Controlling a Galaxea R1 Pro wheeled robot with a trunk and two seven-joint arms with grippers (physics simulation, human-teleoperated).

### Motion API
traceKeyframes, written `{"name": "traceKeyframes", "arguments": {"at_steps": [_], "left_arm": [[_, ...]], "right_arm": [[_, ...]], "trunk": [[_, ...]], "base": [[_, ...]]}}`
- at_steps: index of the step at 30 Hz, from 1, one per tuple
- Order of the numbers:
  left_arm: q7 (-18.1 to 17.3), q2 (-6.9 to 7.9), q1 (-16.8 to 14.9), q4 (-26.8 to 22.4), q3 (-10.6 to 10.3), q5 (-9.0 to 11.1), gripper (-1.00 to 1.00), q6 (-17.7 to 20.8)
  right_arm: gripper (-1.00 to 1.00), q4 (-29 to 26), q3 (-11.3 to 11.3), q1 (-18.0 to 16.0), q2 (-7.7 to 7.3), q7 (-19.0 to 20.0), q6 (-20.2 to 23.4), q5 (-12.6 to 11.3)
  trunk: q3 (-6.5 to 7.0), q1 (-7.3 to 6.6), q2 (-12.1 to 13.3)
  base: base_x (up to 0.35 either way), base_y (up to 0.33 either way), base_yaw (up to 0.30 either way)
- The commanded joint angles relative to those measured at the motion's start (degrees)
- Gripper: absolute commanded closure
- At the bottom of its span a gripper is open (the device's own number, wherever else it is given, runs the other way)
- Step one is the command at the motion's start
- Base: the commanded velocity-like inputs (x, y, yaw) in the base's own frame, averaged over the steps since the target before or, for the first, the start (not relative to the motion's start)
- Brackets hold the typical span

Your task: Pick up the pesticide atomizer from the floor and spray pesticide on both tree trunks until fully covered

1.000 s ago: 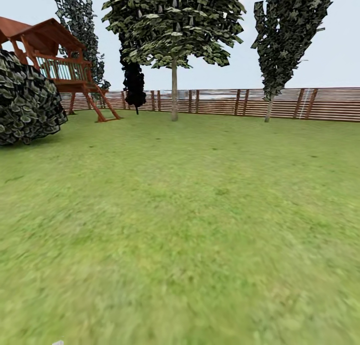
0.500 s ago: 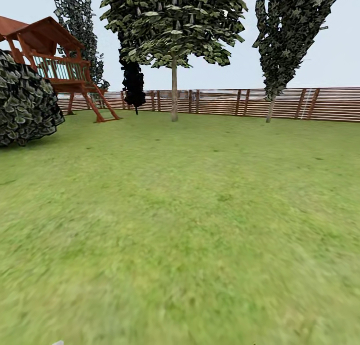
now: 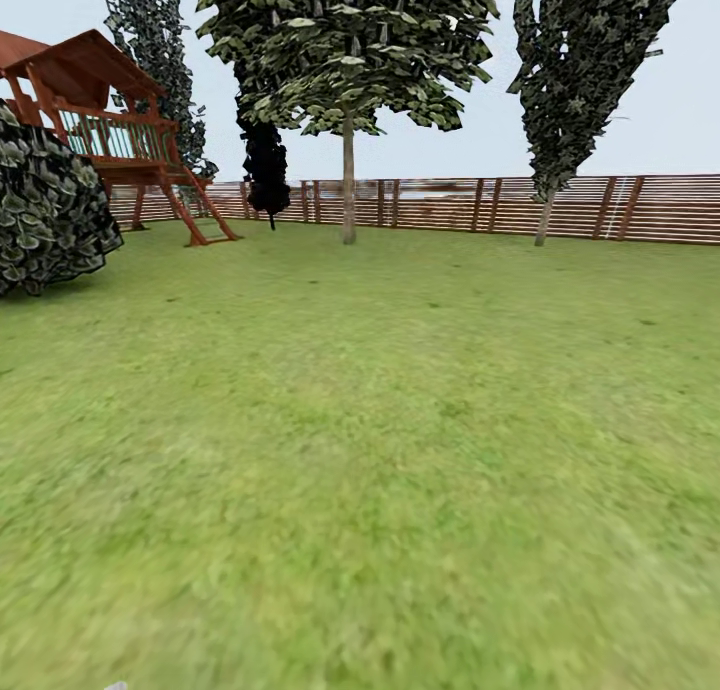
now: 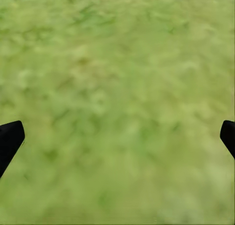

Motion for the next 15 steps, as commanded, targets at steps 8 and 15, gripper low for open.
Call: {"name": "traceKeyframes", "arguments": {"at_steps": [8,15], "left_arm": [[-0.02,-0.08,-0.01,0.02,-0.05,-0.02,1.0,0.0],[-0.02,-0.17,0.0,0.02,-0.03,-0.02,1.0,0.0]], "right_arm": [[-1.0,0.0,-0.01,0.0,0.0,0.0,0.01,0.0],[-1.0,0.0,-0.01,0.0,0.0,0.0,0.05,0.0]], "trunk": [[0.0,0.0,0.0],[0.0,0.0,0.0]], "base": [[0.342,0.0,0.0],[0.342,0.0,0.0]]}}
